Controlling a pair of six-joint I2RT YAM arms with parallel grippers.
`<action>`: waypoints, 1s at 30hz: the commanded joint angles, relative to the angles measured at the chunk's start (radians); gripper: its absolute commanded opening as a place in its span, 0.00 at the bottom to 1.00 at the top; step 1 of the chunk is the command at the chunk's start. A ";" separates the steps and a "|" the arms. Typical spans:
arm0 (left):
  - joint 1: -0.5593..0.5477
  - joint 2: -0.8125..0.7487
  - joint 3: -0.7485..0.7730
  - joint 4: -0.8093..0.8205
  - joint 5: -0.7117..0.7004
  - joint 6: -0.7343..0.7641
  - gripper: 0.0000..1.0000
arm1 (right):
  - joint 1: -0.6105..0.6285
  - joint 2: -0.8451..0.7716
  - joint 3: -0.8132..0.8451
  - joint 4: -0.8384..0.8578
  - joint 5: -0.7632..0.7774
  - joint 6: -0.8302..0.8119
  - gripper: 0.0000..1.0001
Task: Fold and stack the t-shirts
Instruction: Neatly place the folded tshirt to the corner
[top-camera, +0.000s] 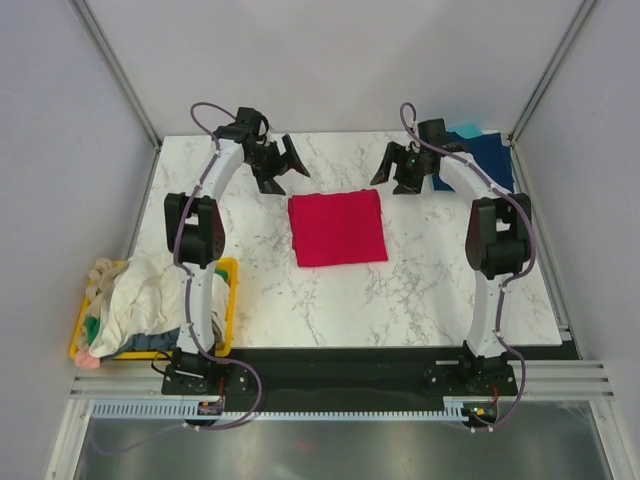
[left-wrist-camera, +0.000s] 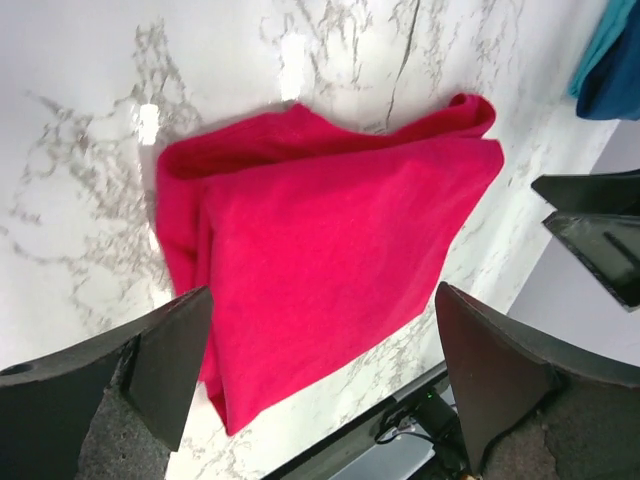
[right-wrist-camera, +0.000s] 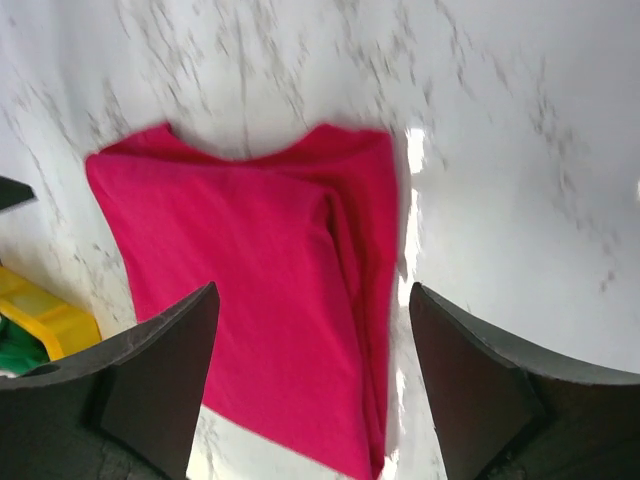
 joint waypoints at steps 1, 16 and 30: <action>-0.011 -0.153 -0.036 -0.061 -0.058 0.063 1.00 | -0.010 -0.135 -0.196 0.088 -0.038 -0.027 0.85; -0.069 -0.885 -0.846 0.129 -0.191 0.157 1.00 | -0.011 -0.051 -0.375 0.425 -0.121 -0.036 0.86; -0.066 -1.252 -1.156 0.138 -0.241 0.204 1.00 | 0.039 0.052 -0.466 0.578 -0.148 -0.042 0.62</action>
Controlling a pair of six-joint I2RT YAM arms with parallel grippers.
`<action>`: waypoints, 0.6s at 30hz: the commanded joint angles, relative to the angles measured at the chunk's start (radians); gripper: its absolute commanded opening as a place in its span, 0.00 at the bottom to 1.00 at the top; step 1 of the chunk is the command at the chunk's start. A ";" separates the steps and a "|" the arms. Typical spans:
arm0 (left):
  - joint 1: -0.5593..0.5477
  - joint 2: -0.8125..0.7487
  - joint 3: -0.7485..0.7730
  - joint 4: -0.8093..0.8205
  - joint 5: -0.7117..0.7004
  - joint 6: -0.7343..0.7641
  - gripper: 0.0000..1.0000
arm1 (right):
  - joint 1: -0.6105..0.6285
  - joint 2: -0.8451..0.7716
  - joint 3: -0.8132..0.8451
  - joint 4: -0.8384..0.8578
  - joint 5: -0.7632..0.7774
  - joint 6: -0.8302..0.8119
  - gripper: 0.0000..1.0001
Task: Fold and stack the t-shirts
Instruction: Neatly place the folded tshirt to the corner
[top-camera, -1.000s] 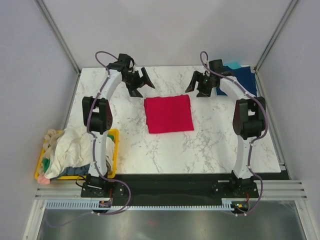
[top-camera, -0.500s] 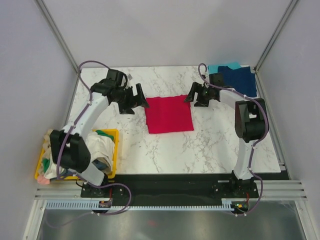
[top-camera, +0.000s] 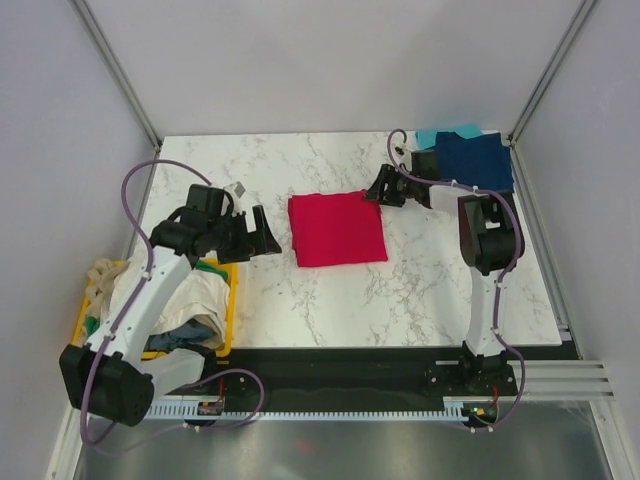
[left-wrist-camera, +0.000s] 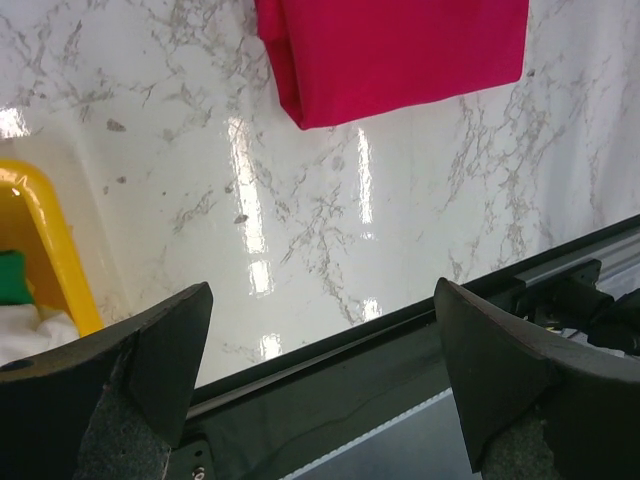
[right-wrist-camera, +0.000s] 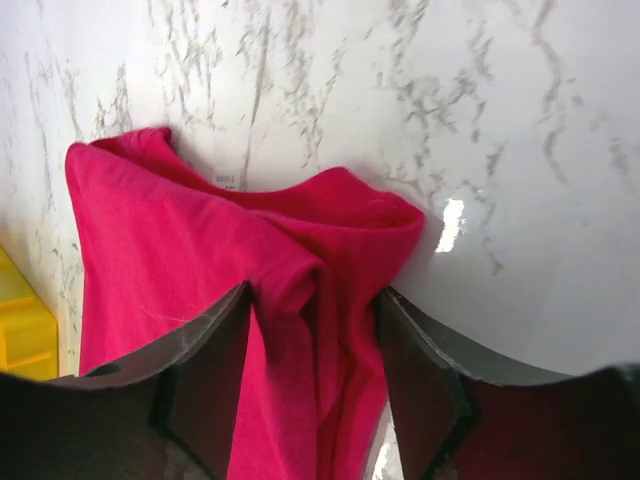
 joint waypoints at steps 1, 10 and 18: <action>0.005 -0.086 -0.049 0.036 -0.047 0.064 1.00 | 0.032 0.018 -0.105 0.031 -0.020 -0.010 0.60; 0.005 -0.152 -0.141 0.056 -0.091 0.119 0.99 | 0.035 0.040 -0.244 0.437 -0.200 0.169 0.00; 0.004 -0.244 -0.190 0.101 -0.099 0.090 1.00 | -0.028 -0.172 -0.012 -0.139 0.114 -0.182 0.00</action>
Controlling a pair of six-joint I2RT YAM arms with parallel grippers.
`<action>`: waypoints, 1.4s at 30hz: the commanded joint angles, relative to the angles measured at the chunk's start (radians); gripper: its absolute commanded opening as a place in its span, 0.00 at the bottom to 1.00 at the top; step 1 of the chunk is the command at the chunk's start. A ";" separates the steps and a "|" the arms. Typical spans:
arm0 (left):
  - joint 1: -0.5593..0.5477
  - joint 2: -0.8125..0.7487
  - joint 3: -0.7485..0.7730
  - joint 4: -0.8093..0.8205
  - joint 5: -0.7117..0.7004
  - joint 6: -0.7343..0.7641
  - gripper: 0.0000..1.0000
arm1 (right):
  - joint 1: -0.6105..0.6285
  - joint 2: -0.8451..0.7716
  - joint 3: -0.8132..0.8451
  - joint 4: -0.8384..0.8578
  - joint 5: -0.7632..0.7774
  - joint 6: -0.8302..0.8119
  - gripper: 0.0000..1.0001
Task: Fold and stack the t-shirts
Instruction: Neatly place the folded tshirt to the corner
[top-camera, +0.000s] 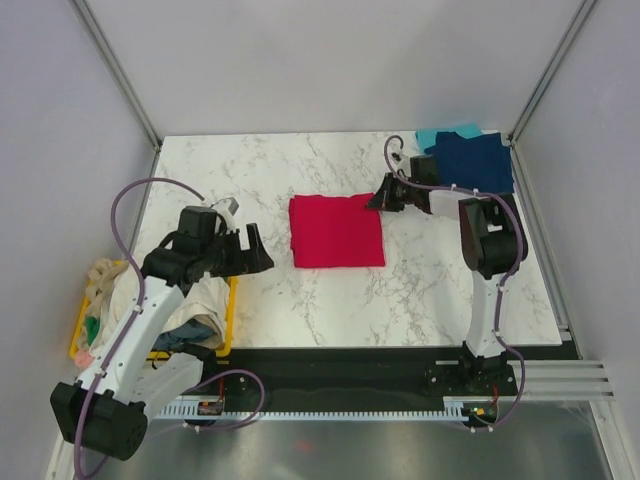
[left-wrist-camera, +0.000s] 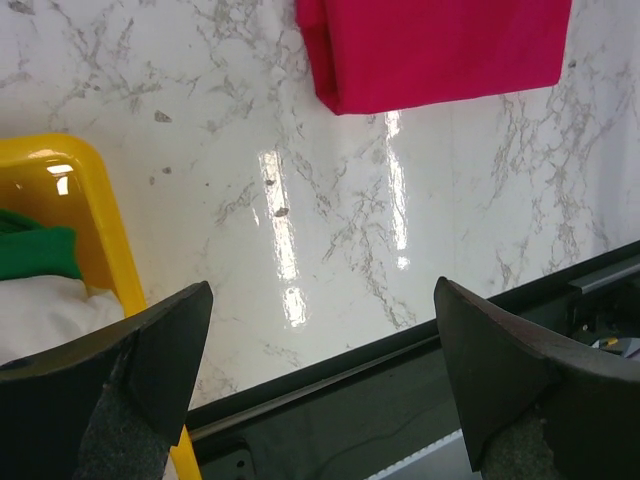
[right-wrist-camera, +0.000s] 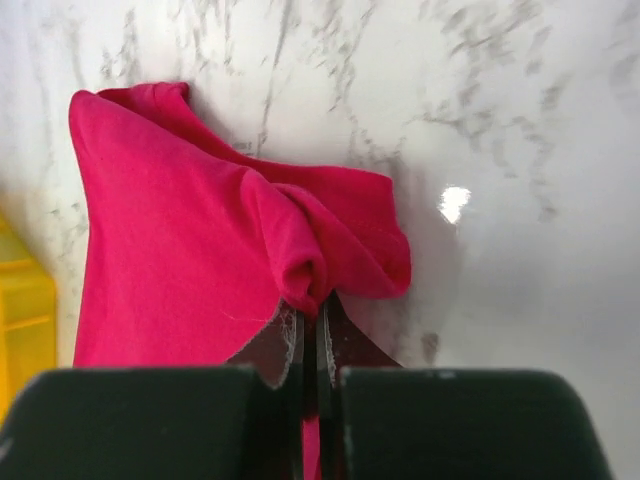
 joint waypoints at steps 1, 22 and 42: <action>0.004 -0.055 -0.017 0.065 -0.054 0.019 1.00 | -0.054 -0.181 0.119 -0.268 0.225 -0.192 0.00; 0.004 -0.095 -0.045 0.097 -0.057 0.015 0.92 | -0.206 -0.336 0.460 -0.454 0.512 -0.508 0.00; 0.004 -0.081 -0.048 0.099 -0.060 0.014 0.91 | -0.334 -0.146 0.740 -0.488 0.422 -0.492 0.00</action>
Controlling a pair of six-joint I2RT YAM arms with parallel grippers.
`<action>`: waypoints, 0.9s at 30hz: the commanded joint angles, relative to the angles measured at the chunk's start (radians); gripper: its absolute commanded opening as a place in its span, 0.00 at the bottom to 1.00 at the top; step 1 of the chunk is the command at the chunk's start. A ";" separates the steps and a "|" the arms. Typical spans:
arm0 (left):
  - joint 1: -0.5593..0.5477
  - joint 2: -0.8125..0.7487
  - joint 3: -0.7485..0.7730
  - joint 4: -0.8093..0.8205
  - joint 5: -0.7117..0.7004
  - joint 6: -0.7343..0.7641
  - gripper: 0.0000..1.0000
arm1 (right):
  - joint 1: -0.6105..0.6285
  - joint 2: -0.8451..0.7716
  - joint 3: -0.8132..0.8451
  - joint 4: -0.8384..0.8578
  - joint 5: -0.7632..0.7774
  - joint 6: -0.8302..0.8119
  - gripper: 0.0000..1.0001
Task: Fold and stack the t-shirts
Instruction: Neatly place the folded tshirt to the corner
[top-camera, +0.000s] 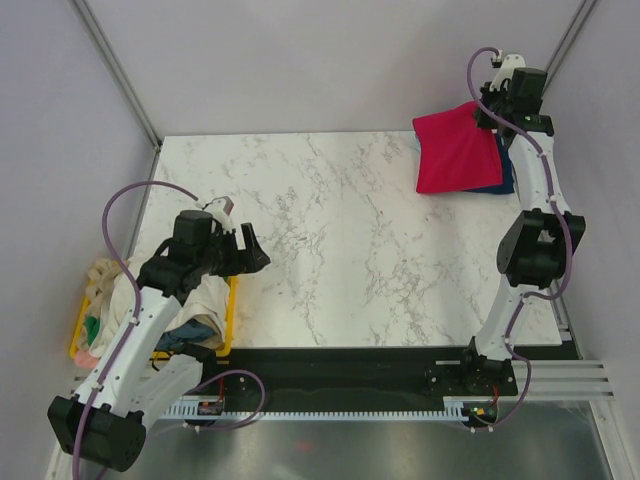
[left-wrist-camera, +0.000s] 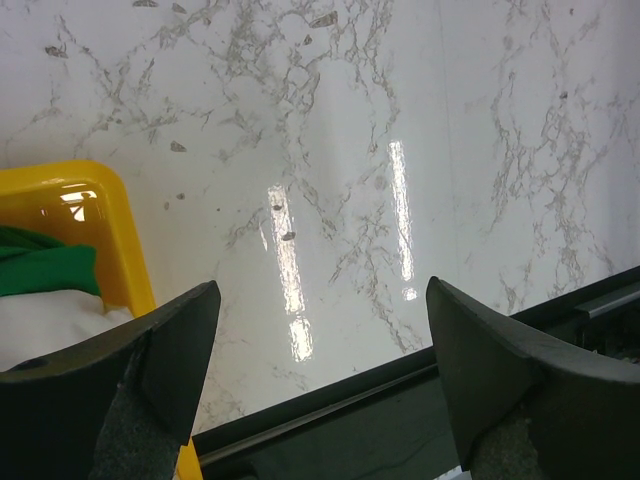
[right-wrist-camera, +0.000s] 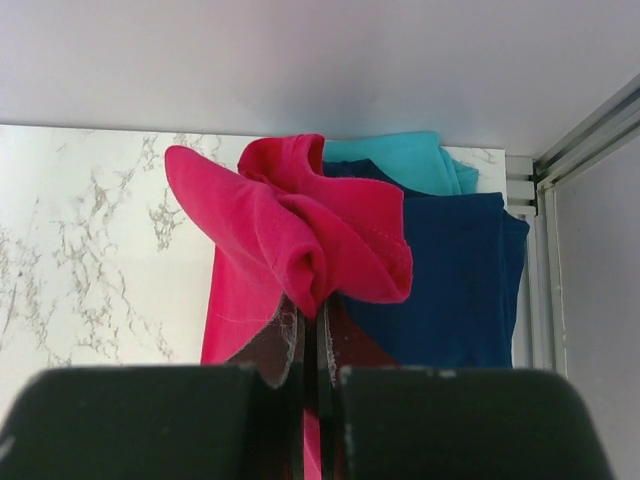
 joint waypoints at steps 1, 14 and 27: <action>0.004 0.007 -0.007 0.034 -0.013 0.014 0.91 | -0.021 0.030 0.092 0.046 -0.039 0.012 0.00; 0.004 0.004 -0.009 0.035 -0.024 0.013 0.90 | -0.096 0.200 0.273 0.095 -0.092 0.060 0.00; 0.004 0.014 -0.010 0.035 -0.031 0.011 0.90 | -0.141 0.484 0.321 0.293 -0.031 0.076 0.03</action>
